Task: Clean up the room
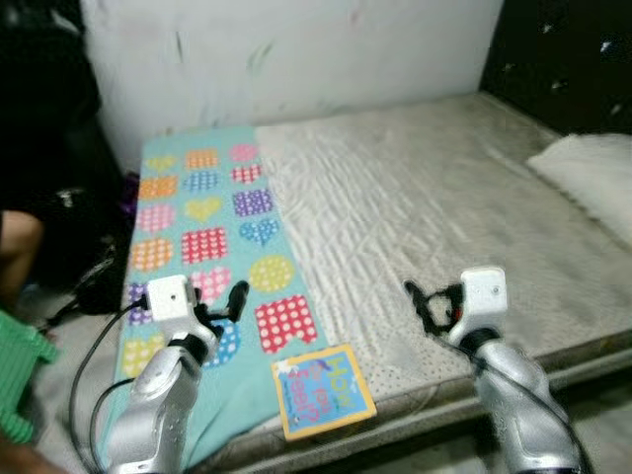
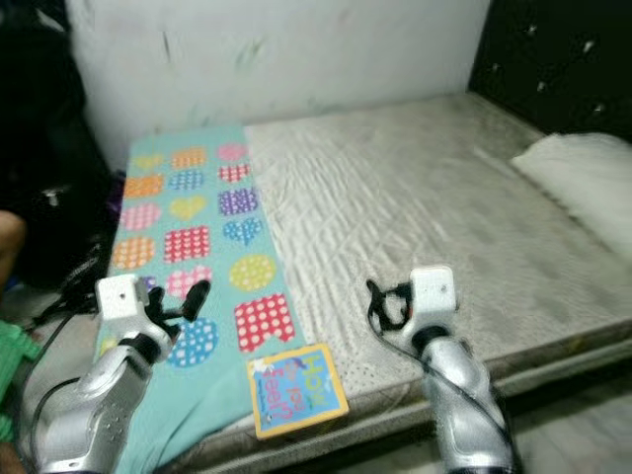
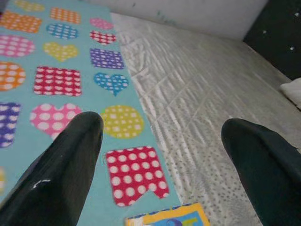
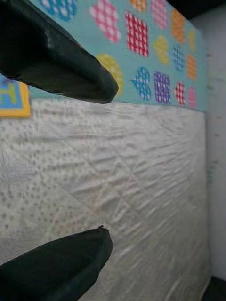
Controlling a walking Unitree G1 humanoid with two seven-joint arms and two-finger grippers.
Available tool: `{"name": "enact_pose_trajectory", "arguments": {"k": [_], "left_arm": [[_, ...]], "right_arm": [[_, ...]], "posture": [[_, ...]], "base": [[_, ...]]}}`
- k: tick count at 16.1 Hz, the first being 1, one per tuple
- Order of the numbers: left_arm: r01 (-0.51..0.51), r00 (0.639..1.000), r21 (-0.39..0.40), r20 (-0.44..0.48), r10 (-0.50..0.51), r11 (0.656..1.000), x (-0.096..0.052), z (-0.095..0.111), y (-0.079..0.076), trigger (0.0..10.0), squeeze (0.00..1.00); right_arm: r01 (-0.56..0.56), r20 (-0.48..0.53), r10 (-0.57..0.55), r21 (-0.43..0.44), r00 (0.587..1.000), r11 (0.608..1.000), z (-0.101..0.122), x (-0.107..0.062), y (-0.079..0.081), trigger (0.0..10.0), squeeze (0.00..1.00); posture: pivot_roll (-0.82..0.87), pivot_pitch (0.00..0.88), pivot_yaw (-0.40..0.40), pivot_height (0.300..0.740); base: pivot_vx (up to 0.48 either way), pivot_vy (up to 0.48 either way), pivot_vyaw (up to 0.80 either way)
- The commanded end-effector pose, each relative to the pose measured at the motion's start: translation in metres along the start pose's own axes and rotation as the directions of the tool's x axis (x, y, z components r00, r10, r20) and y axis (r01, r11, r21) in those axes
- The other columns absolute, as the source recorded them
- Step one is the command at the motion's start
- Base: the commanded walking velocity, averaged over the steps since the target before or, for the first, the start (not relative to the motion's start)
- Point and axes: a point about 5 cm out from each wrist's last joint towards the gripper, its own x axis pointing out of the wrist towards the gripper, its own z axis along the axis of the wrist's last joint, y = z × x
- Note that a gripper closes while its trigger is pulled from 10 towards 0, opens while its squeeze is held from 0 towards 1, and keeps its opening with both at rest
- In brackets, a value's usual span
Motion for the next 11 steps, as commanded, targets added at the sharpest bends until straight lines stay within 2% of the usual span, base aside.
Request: {"name": "enact_pose_trajectory", "arguments": {"k": [1,3,7,10,11], "left_arm": [[-0.008,1.000,0.011,0.009,0.008,1.000,0.000,0.002,0.001,10.0,0.00],[-0.011,1.000,0.013,0.006,0.011,1.000,0.000,0.002,0.002,10.0,0.00],[-0.042,0.999,0.016,-0.002,0.042,0.999,0.001,0.001,0.007,10.0,0.00],[-0.129,0.990,-0.143,-0.076,0.119,0.981,0.003,-0.006,0.013,10.0,0.00],[-0.134,0.989,-0.172,-0.090,0.119,0.976,0.004,-0.007,0.013,10.0,0.00]], "right_arm": [[-0.002,0.028,0.002,-0.010,1.000,1.000,0.008,0.002,0.000,10.0,0.00],[0.002,0.032,-0.002,-0.001,0.999,1.000,0.010,0.003,-0.001,10.0,0.00],[-0.008,0.030,0.008,0.001,1.000,1.000,0.010,0.003,0.000,10.0,0.00],[-0.011,0.035,0.011,0.001,0.999,1.000,0.011,0.005,0.001,10.0,0.00],[-0.013,0.032,0.013,0.001,0.999,1.000,0.010,0.005,0.001,10.0,0.00]], "posture": [[-0.20,0.000,0.054,0.740],[-0.20,0.000,0.053,0.740],[-0.20,0.000,0.052,0.740],[-0.19,0.000,0.046,0.740],[-0.17,0.000,0.040,0.740]], "base": [[0.000,0.000,0.00],[0.000,0.000,0.00],[0.000,0.000,-0.80],[0.000,0.000,0.00],[0.000,0.000,0.00]]}}
